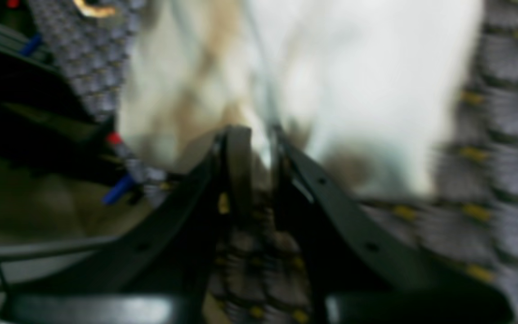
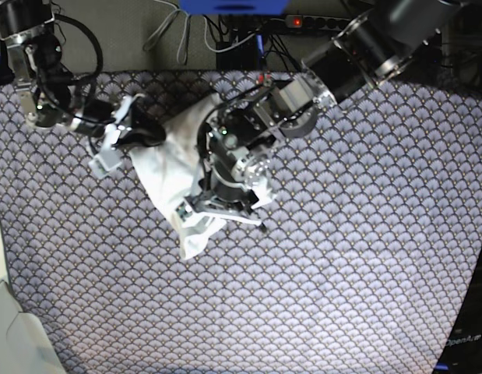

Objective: Fold the T-shirt properly
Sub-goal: 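Fold the shirt bundle over with the left gripper and press it flat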

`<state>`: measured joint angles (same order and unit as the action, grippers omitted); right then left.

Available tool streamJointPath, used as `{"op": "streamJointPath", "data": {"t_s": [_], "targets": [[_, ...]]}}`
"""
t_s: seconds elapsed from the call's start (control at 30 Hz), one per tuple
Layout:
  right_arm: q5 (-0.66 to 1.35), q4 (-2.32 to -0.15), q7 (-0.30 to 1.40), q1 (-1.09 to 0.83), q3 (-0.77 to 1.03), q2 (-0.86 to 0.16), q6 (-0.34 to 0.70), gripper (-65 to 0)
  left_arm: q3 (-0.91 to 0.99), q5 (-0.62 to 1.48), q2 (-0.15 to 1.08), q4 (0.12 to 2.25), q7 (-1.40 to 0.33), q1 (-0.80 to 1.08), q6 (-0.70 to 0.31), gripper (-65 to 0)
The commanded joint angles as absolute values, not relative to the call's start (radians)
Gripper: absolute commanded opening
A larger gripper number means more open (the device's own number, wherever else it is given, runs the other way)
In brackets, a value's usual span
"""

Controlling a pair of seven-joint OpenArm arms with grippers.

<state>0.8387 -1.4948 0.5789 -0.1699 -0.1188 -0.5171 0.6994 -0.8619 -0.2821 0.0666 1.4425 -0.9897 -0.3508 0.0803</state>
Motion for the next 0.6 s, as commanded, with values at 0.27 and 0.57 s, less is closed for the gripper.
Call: {"op": "streamJointPath", "data": {"t_s": [0.27, 0.57], "targets": [[0.846, -1.503, 0.568, -0.228, 0.188, -0.544, 0.698, -58.7, -0.912, -0.344, 0.056, 1.354, -0.817, -0.38, 0.088, -64.7], [0.846, -1.503, 0.572, -0.288, 0.343, -0.542, 0.698, -58.6, -1.089, -0.344, 0.054, 1.196, -0.677, -0.479, 0.093, -64.7]]}}
